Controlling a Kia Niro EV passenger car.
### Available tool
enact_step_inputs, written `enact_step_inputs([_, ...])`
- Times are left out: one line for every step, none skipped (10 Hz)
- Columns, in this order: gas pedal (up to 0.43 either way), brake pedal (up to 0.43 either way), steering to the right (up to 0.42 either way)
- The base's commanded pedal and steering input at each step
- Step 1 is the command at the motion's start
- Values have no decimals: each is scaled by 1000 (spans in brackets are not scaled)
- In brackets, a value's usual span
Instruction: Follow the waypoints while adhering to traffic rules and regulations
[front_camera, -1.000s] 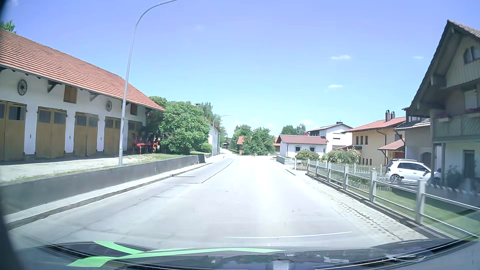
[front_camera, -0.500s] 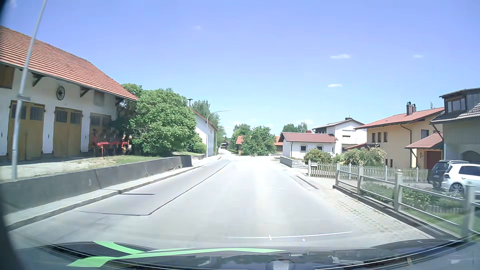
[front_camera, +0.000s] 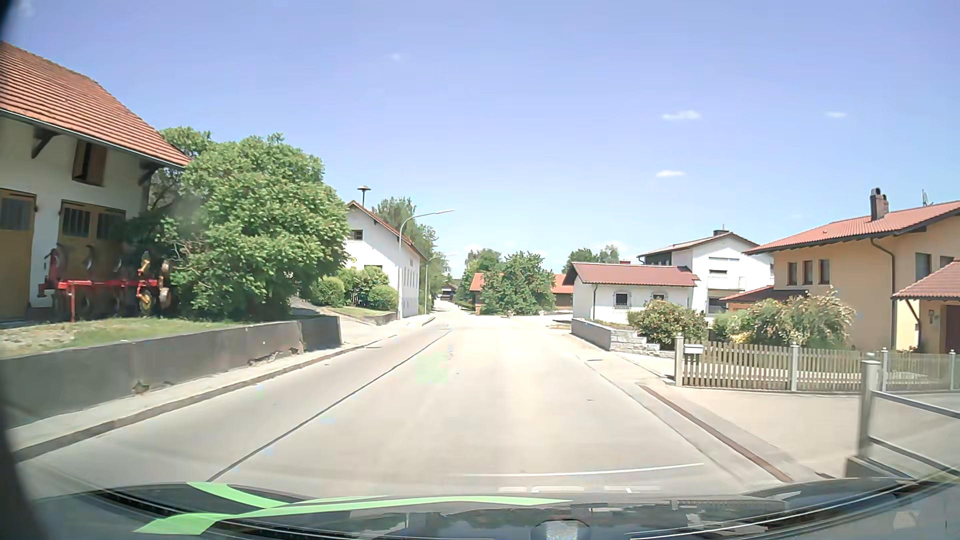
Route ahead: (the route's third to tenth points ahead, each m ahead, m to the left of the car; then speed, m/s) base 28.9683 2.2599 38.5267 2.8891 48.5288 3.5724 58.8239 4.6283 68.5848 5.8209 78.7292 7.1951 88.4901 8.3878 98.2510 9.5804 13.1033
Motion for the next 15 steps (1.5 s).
enact_step_inputs([177,0,-4])
enact_step_inputs([177,0,-5])
enact_step_inputs([177,0,-5])
enact_step_inputs([177,0,-5])
enact_step_inputs([150,0,-6])
enact_step_inputs([138,0,-6])
enact_step_inputs([138,0,-8])
enact_step_inputs([138,0,-10])
enact_step_inputs([138,0,-11])
enact_step_inputs([138,0,-11])
enact_step_inputs([138,0,-11])
enact_step_inputs([138,0,-11])
enact_step_inputs([150,0,-11])
enact_step_inputs([150,0,-10])
enact_step_inputs([150,0,-10])
